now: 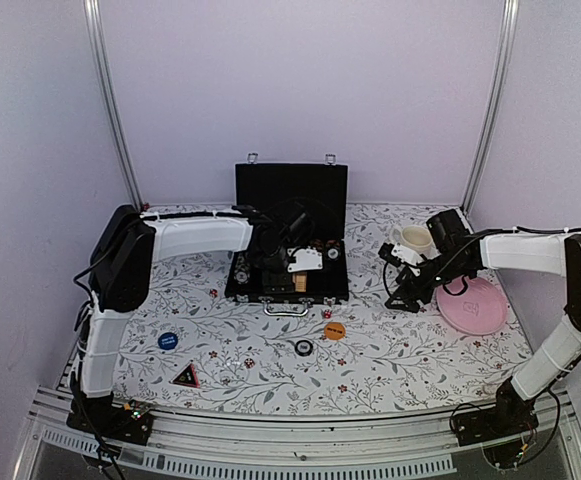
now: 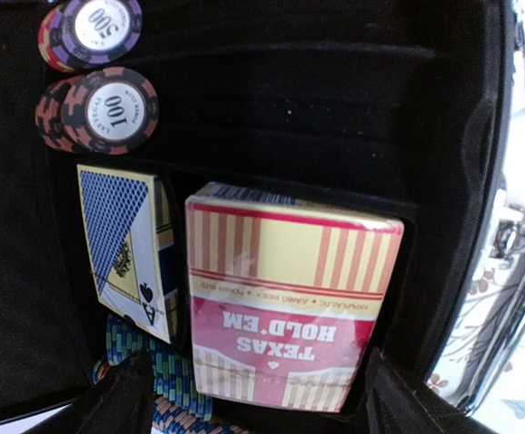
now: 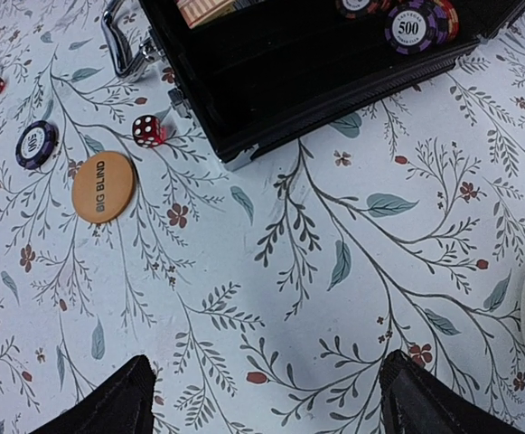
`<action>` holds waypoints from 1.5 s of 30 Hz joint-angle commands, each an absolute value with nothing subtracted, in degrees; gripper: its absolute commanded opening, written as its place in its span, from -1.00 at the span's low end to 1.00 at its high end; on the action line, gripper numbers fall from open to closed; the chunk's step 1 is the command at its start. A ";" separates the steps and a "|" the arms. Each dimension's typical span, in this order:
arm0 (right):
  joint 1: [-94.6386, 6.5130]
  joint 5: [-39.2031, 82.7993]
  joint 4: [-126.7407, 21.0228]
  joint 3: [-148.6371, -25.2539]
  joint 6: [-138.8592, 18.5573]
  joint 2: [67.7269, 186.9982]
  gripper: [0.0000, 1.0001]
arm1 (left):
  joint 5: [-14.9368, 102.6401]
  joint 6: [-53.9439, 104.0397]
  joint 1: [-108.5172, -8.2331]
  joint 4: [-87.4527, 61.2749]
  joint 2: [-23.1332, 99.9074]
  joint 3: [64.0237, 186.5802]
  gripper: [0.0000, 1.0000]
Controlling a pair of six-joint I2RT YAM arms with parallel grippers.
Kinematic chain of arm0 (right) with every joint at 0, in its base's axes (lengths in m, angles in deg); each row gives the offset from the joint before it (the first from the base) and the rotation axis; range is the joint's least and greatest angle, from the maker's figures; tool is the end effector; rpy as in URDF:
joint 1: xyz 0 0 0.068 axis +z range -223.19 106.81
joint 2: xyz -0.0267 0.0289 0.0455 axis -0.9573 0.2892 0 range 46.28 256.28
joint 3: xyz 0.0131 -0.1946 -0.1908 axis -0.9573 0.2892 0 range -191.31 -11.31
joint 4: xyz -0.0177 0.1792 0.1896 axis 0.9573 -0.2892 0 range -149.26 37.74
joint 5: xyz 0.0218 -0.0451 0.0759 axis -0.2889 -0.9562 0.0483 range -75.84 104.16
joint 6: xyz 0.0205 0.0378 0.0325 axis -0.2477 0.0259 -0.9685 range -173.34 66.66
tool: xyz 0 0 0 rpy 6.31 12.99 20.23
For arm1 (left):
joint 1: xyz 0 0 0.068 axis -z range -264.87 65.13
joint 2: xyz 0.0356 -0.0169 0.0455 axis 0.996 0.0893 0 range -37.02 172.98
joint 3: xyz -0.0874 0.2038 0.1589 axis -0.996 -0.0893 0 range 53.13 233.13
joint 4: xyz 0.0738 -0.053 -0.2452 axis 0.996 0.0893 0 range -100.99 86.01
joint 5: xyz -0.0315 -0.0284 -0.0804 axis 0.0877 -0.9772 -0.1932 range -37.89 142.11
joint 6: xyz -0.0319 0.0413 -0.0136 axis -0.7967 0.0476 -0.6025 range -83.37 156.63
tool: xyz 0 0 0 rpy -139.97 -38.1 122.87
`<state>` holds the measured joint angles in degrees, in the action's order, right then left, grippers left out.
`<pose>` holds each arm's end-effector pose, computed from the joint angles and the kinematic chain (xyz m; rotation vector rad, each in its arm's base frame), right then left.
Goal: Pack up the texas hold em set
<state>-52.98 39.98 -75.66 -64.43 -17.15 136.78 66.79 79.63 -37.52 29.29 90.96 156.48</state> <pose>0.2810 0.1199 0.1839 -1.3326 2.1645 0.4841 0.3291 -0.3442 0.1759 1.8451 1.9418 0.3220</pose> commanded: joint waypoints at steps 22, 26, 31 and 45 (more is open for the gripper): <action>-52.35 39.21 -77.40 -66.49 -16.16 138.92 0.71 | 72.26 37.53 -40.44 26.93 96.08 169.64 -1.00; -52.24 38.95 -77.57 -66.58 -16.07 139.08 0.71 | 69.85 36.35 -40.58 26.37 96.44 167.71 -1.00; -52.22 38.86 -77.79 -66.57 -15.90 139.27 0.71 | 68.25 35.44 -40.57 26.37 96.68 164.49 -1.00; -51.73 38.93 -78.53 -66.94 -15.63 139.87 0.72 | 66.79 34.19 -38.59 26.37 94.47 156.44 -1.00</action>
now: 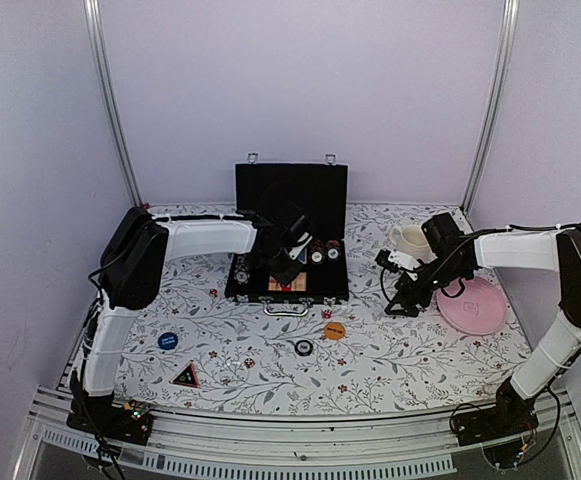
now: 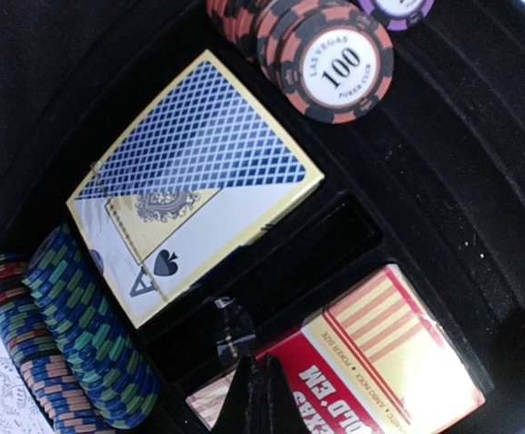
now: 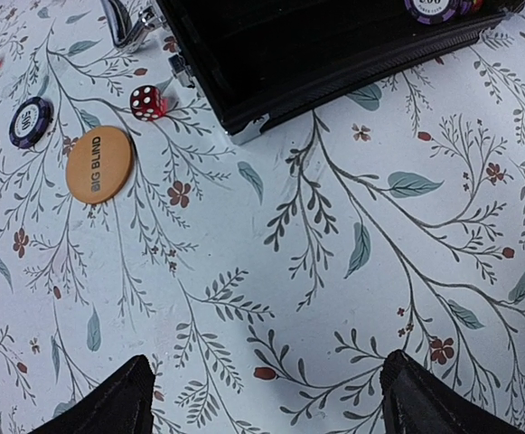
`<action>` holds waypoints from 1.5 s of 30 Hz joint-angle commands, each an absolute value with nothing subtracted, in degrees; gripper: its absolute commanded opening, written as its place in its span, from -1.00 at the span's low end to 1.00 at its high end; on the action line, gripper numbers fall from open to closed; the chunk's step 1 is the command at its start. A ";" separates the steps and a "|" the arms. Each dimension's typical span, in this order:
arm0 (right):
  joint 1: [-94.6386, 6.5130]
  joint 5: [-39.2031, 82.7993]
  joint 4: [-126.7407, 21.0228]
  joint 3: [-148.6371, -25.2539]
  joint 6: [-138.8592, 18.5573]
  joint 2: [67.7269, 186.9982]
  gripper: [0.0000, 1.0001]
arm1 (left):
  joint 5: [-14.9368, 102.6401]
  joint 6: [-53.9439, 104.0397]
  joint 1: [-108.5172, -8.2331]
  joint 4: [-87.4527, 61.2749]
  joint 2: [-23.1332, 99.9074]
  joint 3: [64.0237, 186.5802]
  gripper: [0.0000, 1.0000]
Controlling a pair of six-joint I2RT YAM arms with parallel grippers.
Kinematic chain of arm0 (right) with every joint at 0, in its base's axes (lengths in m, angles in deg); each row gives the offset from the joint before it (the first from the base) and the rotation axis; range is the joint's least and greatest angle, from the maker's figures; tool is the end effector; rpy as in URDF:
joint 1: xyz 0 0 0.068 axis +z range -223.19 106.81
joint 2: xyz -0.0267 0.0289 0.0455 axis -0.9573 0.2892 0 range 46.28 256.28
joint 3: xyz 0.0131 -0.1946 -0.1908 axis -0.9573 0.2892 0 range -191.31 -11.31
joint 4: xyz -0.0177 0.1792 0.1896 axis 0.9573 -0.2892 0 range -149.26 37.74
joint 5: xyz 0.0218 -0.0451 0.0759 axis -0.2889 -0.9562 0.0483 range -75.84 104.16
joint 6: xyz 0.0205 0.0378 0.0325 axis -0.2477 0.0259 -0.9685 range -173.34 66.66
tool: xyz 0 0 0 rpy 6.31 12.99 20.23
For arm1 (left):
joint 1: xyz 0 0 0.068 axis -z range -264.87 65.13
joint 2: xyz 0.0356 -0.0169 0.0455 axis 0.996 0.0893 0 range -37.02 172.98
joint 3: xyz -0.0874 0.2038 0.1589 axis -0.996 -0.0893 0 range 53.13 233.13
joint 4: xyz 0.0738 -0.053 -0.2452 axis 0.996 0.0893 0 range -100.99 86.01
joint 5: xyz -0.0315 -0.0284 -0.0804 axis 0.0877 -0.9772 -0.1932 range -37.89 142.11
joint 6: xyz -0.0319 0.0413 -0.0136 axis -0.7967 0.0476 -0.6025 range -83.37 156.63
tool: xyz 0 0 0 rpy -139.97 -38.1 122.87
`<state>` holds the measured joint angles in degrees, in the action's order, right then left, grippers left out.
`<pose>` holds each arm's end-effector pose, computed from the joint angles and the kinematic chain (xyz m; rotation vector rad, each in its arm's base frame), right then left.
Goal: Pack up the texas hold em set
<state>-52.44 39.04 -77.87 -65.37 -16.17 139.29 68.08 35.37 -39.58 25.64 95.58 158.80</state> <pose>0.2825 0.1230 0.1738 -1.3738 2.2149 0.4846 0.3533 -0.3432 0.1535 0.8986 2.4513 0.0941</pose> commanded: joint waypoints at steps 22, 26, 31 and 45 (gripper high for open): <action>-51.35 37.87 -84.73 -75.24 -15.38 136.86 0.73 | 68.45 42.14 -38.36 26.92 64.71 153.90 0.95; -49.78 37.35 -89.81 -79.97 -13.88 137.86 0.73 | 72.88 42.87 -38.51 21.84 58.90 144.57 0.95; -44.76 35.71 -93.60 -87.07 -12.93 140.35 0.72 | 75.28 43.42 -40.43 9.04 49.41 130.96 0.95; -31.13 31.21 -97.76 -97.61 -11.88 154.53 0.66 | 73.81 25.34 -53.96 17.52 38.69 119.93 0.79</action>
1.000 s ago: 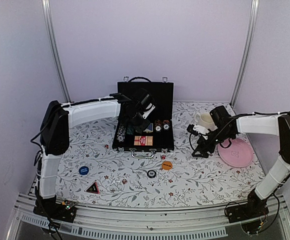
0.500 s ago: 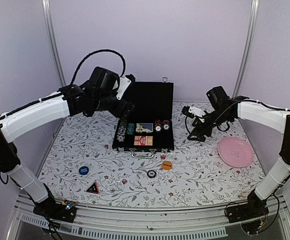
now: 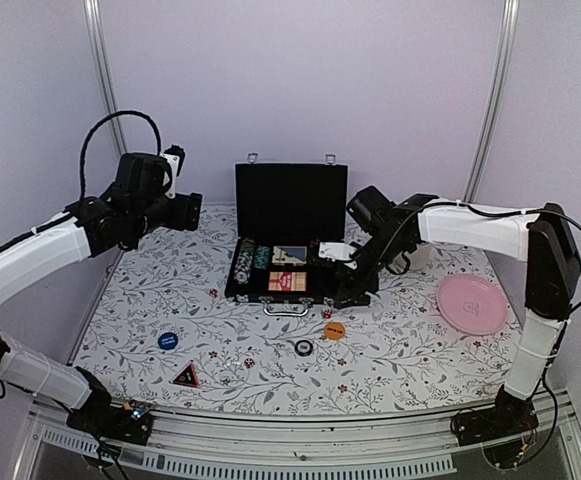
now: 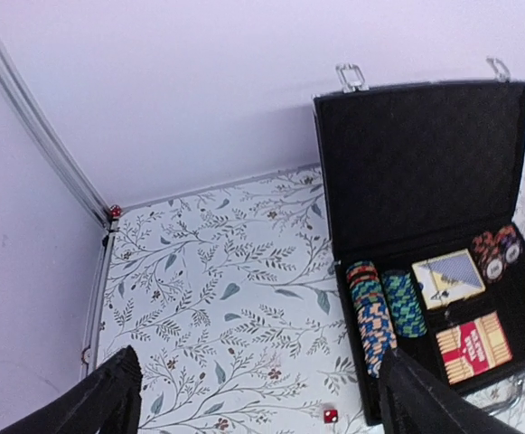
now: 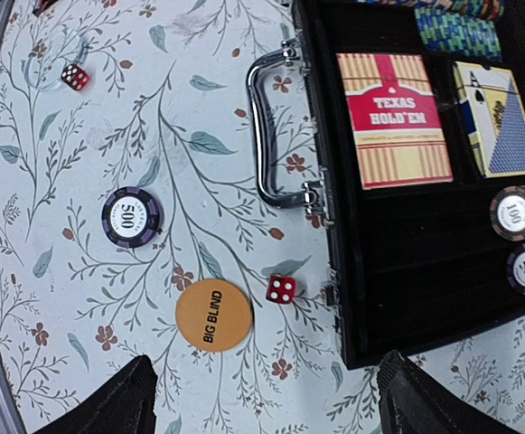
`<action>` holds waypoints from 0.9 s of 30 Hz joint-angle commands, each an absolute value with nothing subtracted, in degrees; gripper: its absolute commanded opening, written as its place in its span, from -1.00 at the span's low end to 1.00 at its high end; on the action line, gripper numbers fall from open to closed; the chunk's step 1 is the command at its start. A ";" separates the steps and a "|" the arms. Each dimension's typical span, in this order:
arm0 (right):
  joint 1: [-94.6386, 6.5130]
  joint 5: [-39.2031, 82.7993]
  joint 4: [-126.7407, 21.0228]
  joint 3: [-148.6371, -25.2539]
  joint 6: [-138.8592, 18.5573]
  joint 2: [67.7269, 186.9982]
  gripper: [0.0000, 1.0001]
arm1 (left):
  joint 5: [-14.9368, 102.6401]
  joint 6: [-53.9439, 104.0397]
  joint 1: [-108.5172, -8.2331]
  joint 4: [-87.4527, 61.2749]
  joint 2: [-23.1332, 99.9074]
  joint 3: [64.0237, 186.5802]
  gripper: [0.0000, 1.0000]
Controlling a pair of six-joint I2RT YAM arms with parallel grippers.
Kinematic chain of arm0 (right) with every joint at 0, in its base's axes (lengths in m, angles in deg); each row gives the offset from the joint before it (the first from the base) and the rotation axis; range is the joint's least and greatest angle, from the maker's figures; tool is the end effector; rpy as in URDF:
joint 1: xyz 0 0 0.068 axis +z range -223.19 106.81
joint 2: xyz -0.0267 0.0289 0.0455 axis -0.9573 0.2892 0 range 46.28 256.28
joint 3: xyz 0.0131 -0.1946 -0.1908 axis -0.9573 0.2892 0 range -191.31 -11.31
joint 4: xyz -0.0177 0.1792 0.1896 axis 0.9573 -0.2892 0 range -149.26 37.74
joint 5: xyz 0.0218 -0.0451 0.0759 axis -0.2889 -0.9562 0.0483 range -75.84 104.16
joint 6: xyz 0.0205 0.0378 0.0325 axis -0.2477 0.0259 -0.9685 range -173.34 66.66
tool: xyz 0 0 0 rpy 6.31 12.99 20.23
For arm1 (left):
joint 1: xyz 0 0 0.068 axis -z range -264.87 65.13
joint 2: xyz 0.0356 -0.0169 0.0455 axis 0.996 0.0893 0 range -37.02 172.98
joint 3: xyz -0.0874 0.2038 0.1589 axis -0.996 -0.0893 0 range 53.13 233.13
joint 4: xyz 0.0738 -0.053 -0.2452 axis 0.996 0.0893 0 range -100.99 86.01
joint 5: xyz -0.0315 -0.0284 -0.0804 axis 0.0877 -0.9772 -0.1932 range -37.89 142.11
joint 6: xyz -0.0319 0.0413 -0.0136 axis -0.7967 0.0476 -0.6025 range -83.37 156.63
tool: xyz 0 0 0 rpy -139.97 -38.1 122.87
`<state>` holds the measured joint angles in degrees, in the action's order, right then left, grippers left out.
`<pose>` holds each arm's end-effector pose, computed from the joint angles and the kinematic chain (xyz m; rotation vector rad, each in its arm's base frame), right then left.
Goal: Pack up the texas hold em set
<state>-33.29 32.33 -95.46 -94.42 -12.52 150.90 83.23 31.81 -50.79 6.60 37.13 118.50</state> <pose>0.2865 0.2539 0.2374 -1.8010 1.9714 0.4220 0.2527 -0.1489 0.3430 0.1653 1.9555 0.1083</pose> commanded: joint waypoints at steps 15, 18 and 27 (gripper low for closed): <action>-36.95 37.92 -91.97 -88.22 -14.31 149.70 0.63 | 49.03 16.41 -36.73 37.37 39.59 109.82 0.49; -40.65 39.70 -88.66 -84.04 -15.04 146.00 0.63 | 48.69 14.53 -31.17 38.47 43.09 110.70 0.51; -48.63 43.85 -79.09 -72.80 -16.73 138.76 0.65 | 53.28 12.57 -22.06 41.60 56.94 116.28 0.95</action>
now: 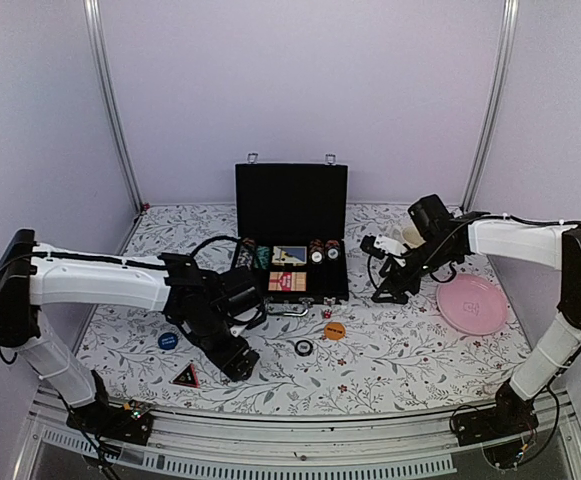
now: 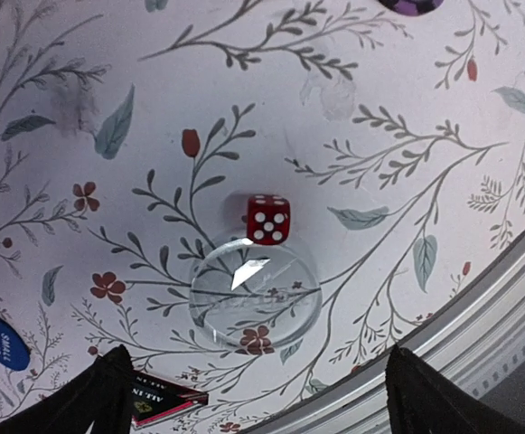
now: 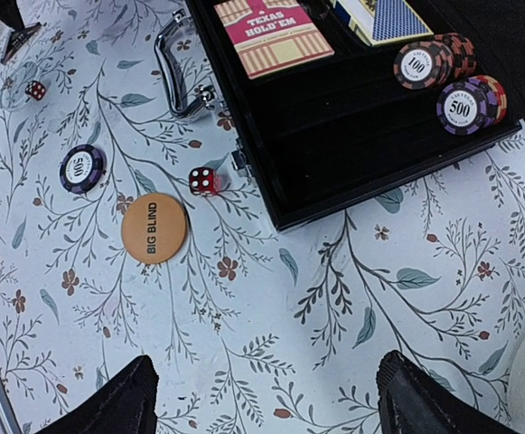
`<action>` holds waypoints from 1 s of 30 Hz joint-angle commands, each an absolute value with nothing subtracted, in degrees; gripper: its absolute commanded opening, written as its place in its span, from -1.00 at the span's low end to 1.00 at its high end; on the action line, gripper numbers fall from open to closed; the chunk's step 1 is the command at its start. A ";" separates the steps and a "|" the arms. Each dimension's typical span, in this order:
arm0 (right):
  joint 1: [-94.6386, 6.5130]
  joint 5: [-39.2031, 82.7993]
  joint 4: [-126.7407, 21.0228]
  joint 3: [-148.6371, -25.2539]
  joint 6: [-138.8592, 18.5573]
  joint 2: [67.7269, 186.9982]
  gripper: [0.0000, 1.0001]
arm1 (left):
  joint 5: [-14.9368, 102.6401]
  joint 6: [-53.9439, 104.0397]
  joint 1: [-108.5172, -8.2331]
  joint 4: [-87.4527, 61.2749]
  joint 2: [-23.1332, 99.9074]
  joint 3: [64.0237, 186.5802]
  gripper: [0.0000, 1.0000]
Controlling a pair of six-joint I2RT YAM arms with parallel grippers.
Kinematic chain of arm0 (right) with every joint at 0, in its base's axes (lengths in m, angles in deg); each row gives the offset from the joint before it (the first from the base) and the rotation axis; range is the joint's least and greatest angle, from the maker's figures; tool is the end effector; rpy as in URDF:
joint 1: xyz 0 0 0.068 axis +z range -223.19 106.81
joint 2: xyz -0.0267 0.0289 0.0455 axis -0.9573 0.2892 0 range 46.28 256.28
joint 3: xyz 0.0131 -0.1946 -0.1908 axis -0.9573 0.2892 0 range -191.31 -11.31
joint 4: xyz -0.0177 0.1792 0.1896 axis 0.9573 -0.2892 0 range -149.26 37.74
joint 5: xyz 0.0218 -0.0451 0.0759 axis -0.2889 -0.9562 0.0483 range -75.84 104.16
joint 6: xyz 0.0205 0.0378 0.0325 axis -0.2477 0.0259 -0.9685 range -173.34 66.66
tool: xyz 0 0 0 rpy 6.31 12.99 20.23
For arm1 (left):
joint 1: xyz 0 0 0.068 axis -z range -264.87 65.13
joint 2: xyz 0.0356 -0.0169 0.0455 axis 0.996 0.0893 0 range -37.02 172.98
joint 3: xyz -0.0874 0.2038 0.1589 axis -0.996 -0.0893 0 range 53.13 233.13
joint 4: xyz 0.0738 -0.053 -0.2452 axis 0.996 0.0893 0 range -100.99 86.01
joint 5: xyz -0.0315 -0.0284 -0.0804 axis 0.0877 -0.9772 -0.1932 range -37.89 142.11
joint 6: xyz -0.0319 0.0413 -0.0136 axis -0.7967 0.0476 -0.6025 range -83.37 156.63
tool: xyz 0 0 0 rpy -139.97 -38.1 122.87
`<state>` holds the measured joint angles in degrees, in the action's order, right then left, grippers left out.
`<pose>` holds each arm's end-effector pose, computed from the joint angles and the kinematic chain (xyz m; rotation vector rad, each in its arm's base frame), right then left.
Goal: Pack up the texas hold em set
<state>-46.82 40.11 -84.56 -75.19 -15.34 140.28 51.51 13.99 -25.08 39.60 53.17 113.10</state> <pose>0.2883 0.1603 0.2118 -1.4933 2.0997 0.5258 0.1406 -0.2424 0.1979 0.9644 2.8651 -0.1719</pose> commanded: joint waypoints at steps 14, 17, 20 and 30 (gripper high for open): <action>-48.90 45.42 -78.53 -71.78 -15.90 139.01 0.65 | 56.28 6.33 -20.87 44.07 65.18 118.25 0.75; -48.92 45.46 -78.54 -71.76 -15.89 139.05 0.65 | 54.96 5.98 -21.29 42.90 65.11 117.22 0.71; -48.91 45.57 -78.57 -71.77 -15.98 139.07 0.65 | 54.35 5.76 -21.86 41.67 64.99 115.96 0.67; -48.86 45.55 -78.75 -71.80 -16.25 139.61 0.65 | 52.46 6.74 -24.23 37.24 64.32 112.69 0.61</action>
<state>-48.87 44.66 -79.20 -72.39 -16.04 139.77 53.17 6.59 -23.16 39.25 64.63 113.56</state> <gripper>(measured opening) 0.827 0.814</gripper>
